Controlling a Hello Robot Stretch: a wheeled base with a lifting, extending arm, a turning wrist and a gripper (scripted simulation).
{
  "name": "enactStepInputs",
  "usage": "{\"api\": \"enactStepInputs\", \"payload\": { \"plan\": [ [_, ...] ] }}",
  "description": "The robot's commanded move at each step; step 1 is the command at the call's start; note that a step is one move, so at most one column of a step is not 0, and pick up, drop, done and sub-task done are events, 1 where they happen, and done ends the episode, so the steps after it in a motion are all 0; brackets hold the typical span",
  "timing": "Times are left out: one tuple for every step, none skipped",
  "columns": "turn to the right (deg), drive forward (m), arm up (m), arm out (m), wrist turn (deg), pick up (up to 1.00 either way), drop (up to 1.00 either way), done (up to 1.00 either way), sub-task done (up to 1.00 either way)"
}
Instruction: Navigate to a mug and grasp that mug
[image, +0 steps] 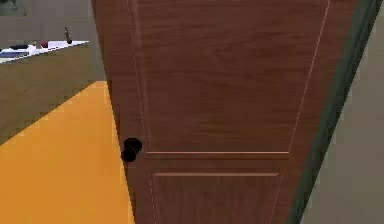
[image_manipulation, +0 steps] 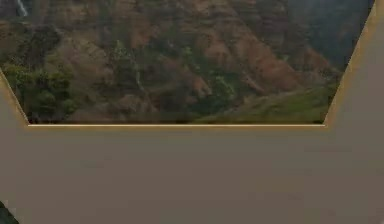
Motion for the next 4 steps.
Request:
{"api": "enactStepInputs", "payload": {
  "plan": [
    [-45.0, 0.0, 0.0, 0.0, 0.0, 0.0, 0.0, 0.0, 0.0],
    [-45.0, 0.0, 0.0, 0.0, 0.0, 0.0, 0.0, 0.0, 0.0],
    [0.0, 0.1, 0.0, 0.0, 0.0, 0.0, 0.0, 0.0, 0.0],
    [27.0, 0.0, 0.0, 0.0, 0.0, 0.0, 0.0, 0.0, 0.0]
  ]
}}
